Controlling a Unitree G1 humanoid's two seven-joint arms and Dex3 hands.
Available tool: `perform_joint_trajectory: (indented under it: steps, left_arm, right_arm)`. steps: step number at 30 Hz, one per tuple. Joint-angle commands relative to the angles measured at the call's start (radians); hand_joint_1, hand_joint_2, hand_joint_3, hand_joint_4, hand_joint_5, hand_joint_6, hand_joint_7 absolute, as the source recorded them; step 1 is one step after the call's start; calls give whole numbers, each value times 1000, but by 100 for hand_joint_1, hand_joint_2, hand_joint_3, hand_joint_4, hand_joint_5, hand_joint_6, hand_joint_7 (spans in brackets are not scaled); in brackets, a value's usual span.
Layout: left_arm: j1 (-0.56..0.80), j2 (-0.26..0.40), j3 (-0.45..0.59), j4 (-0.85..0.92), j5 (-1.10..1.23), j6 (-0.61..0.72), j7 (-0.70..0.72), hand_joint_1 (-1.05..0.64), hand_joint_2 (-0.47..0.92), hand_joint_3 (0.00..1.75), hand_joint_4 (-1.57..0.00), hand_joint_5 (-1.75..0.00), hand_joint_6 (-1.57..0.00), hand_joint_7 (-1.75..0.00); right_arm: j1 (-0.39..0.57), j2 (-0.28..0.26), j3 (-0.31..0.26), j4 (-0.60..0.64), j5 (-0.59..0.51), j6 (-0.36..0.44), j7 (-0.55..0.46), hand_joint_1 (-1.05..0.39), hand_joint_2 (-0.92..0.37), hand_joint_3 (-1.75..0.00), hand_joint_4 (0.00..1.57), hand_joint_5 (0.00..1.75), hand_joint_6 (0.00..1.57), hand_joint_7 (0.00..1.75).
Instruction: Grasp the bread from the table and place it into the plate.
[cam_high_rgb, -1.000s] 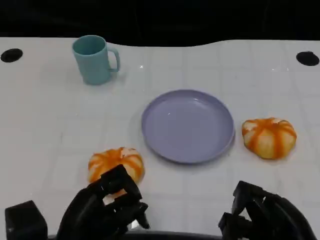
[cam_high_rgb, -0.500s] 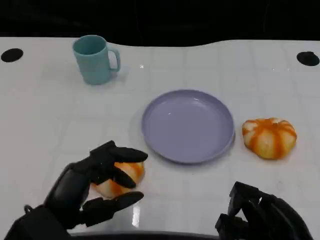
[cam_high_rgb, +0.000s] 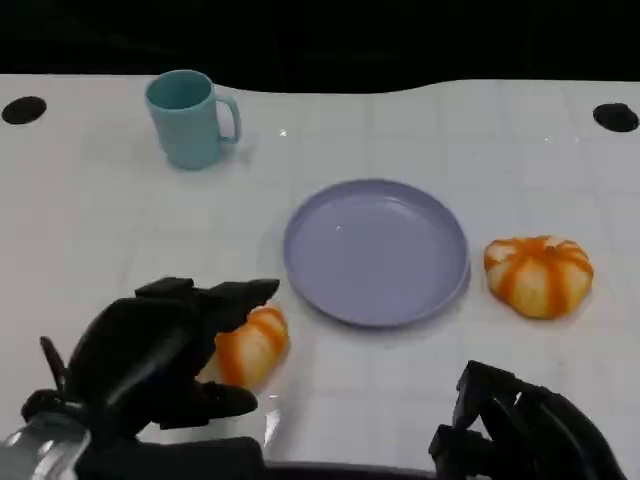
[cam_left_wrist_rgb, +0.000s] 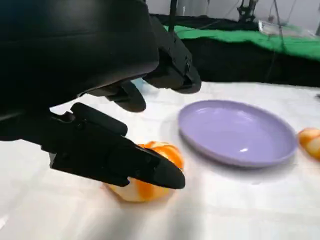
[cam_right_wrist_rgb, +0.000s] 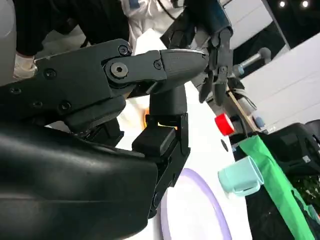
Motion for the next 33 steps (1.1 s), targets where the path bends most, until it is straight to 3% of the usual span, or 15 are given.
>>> perform_joint_trajectory:
  steps: [1, 12, 25, 33]
  left_arm:
    - [-53, 11, -55, 25, 94, 73, -31, -60, 87, 0, -24, -34, -27, 0]
    - [-198, -25, -172, 248, 181, 223, -44, -61, 85, 0, -26, -25, -27, 0]
    - [-340, -42, -265, 474, 159, 298, -45, -62, 85, 0, -26, -17, -25, 0]
    - [-393, -58, -285, 639, 91, 277, 2, -44, 82, 0, -37, -15, -38, -4]
  right_arm:
    - [-7, -5, -9, 8, 2, 0, -2, -73, -92, -22, 87, 161, 75, 138]
    - [-6, -4, -12, 3, 8, 7, 2, -73, -92, -23, 86, 162, 75, 138]
    - [-1, -2, -9, -3, 2, 5, -1, -73, -92, -21, 88, 160, 78, 135]
    - [2, -3, -9, -9, 3, 3, 1, -73, -92, -23, 87, 161, 77, 134]
